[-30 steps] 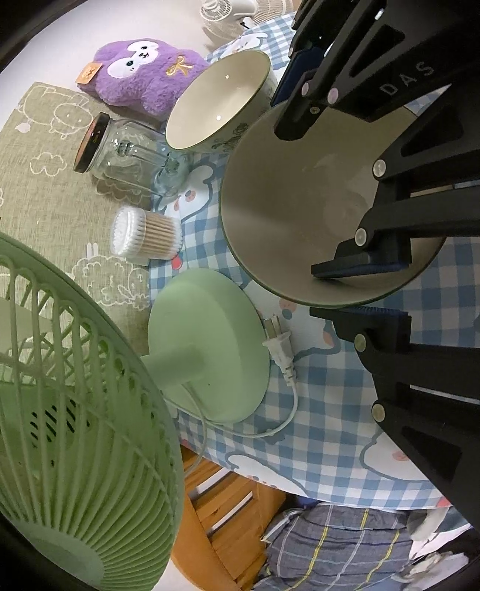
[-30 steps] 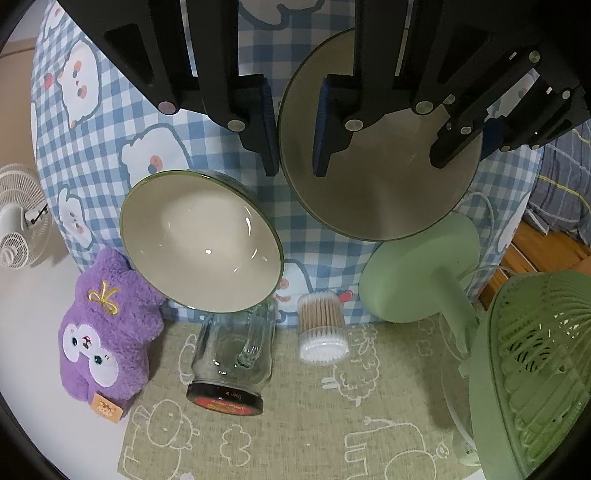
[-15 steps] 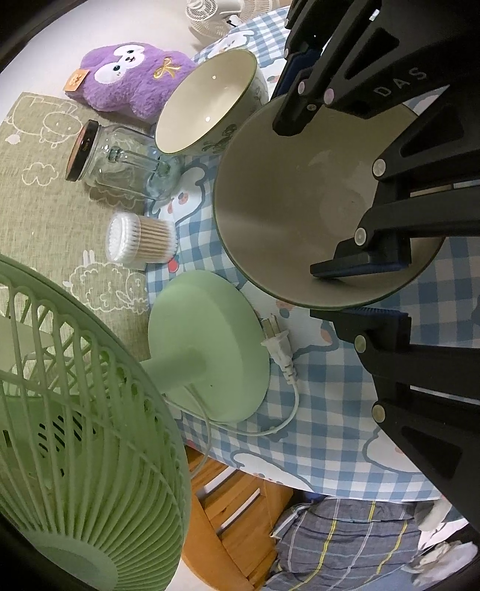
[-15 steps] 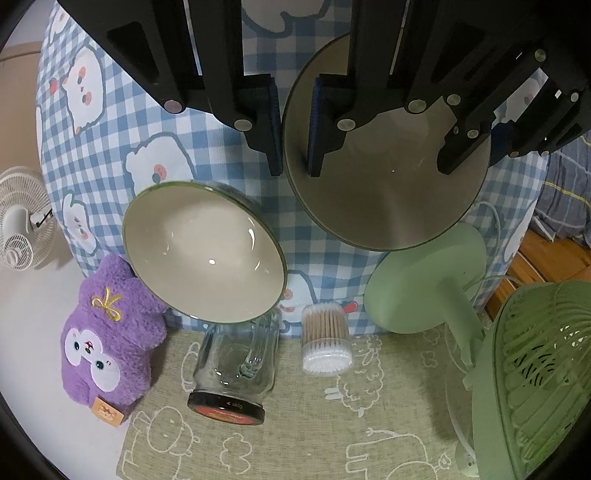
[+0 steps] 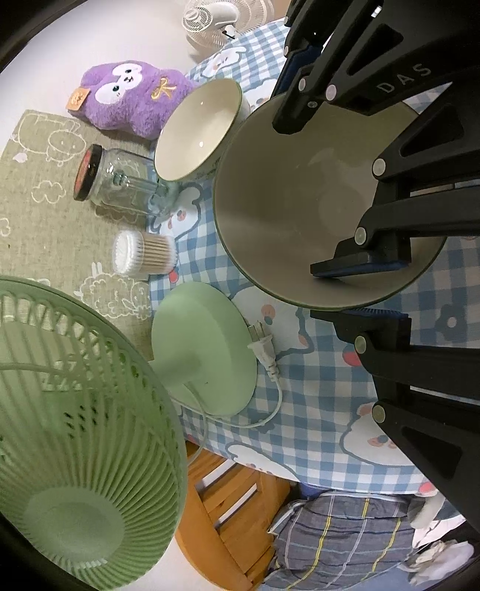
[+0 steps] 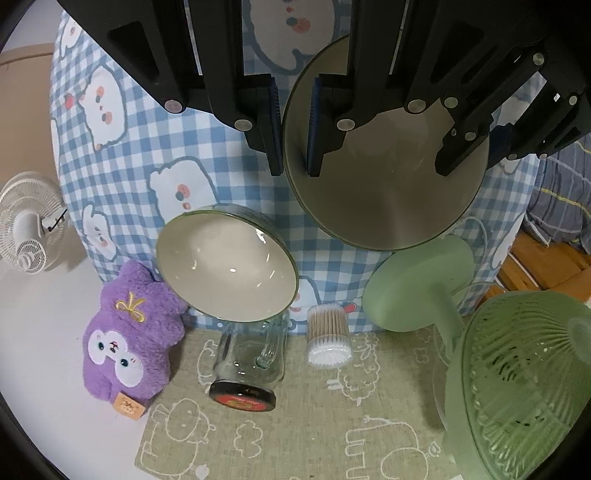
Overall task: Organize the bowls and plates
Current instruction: 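Lift the second cream bowl off the tablecloth with both tools, then carry the second cream bowl toward the first bowl beside the plates, then lower the second cream bowl into the first bowl and open both tools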
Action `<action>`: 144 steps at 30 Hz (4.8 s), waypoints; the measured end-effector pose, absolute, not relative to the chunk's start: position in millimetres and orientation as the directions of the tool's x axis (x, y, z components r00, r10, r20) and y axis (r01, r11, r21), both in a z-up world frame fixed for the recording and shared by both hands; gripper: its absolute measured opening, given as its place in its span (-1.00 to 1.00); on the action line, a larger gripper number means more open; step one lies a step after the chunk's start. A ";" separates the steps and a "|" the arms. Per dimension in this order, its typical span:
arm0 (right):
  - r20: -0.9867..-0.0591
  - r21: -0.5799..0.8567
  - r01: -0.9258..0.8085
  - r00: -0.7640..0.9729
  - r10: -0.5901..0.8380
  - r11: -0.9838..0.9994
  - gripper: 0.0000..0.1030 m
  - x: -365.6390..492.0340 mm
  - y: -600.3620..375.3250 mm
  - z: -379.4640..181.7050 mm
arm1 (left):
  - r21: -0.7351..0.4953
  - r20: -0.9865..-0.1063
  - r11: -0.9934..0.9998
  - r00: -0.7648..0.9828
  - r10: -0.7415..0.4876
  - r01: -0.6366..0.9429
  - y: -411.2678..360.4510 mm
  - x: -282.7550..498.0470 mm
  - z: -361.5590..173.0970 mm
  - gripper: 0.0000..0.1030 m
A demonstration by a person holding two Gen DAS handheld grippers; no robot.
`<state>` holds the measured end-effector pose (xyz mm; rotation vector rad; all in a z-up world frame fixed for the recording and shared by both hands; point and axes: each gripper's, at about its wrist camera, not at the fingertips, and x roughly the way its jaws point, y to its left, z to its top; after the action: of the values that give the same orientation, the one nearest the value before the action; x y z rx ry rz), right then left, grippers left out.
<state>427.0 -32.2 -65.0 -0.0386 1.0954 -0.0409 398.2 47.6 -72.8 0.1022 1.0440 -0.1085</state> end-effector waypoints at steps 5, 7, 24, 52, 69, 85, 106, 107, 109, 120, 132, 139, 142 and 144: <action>-0.876 -0.052 0.012 0.479 -0.052 0.999 -0.70 416.2 -32.3 -46.1 | 0.030 -0.856 0.991 0.515 -0.043 0.132 46.0 387.6 -55.3 -0.76; -0.873 -0.049 0.014 0.485 -0.050 0.999 -0.70 411.0 -33.1 -37.5 | 0.027 -0.855 0.991 0.517 -0.044 0.129 47.0 383.5 -48.2 -0.76; -0.821 -0.017 -0.025 0.571 0.001 1.000 -0.72 351.7 -37.1 47.1 | 0.031 -0.812 0.997 0.584 -0.018 0.074 48.9 328.3 29.1 -0.75; -0.787 -0.033 -0.029 0.617 -0.009 0.999 -0.72 222.5 -71.9 98.8 | 0.024 -0.766 0.999 0.643 -0.004 0.035 13.0 203.5 77.3 -0.74; -0.832 -0.032 -0.018 0.555 -0.016 0.999 -0.72 168.0 -84.4 58.3 | 0.010 -0.811 0.999 0.584 -0.014 0.038 1.7 153.0 38.1 -0.73; -0.888 -0.023 0.009 0.458 -0.025 1.000 -0.72 156.9 -88.6 5.8 | -0.028 -0.870 0.999 0.492 -0.047 0.046 0.4 140.9 -14.3 -0.73; -0.928 -0.026 0.018 0.371 -0.031 1.000 -0.72 161.5 -87.5 -31.4 | -0.033 -0.911 0.999 0.410 -0.047 0.041 2.4 143.1 -50.7 -0.73; -0.929 -0.028 0.016 0.370 -0.032 0.999 -0.72 161.6 -86.9 -32.5 | -0.030 -0.911 0.999 0.409 -0.044 0.040 2.6 142.7 -51.9 -0.72; -0.931 -0.030 0.013 0.364 -0.033 0.999 -0.72 161.7 -86.3 -34.8 | -0.029 -0.913 0.999 0.405 -0.043 0.039 3.3 142.2 -54.1 -0.72; -0.940 -0.045 0.005 0.340 -0.044 0.999 -0.72 157.7 -82.4 -47.7 | -0.042 -0.931 0.999 0.362 -0.051 0.031 6.5 137.6 -68.5 -0.72; -0.933 -0.066 0.013 0.354 -0.066 0.998 -0.72 155.0 -81.7 -49.2 | -0.033 -0.930 0.999 0.366 -0.042 0.031 4.7 136.1 -71.4 -0.71; -0.933 -0.047 0.000 0.356 -0.044 0.999 -0.72 154.8 -82.0 -47.3 | -0.003 -0.928 0.999 0.373 -0.020 0.045 0.2 136.6 -67.5 -0.34; -0.931 -0.016 0.005 0.364 -0.017 1.000 -0.68 154.0 -85.9 -43.5 | -0.001 -0.923 0.998 0.384 -0.025 0.063 -3.5 135.8 -61.2 -0.10; -0.928 -0.010 0.003 0.373 -0.010 1.000 -0.28 153.7 -87.0 -38.2 | -0.023 -0.924 0.997 0.380 -0.047 0.068 -4.2 135.7 -57.0 0.12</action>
<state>153.7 -87.0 -38.2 -0.0069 1.1886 -0.0081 135.7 -4.2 -57.0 0.0200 1.1789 -0.0736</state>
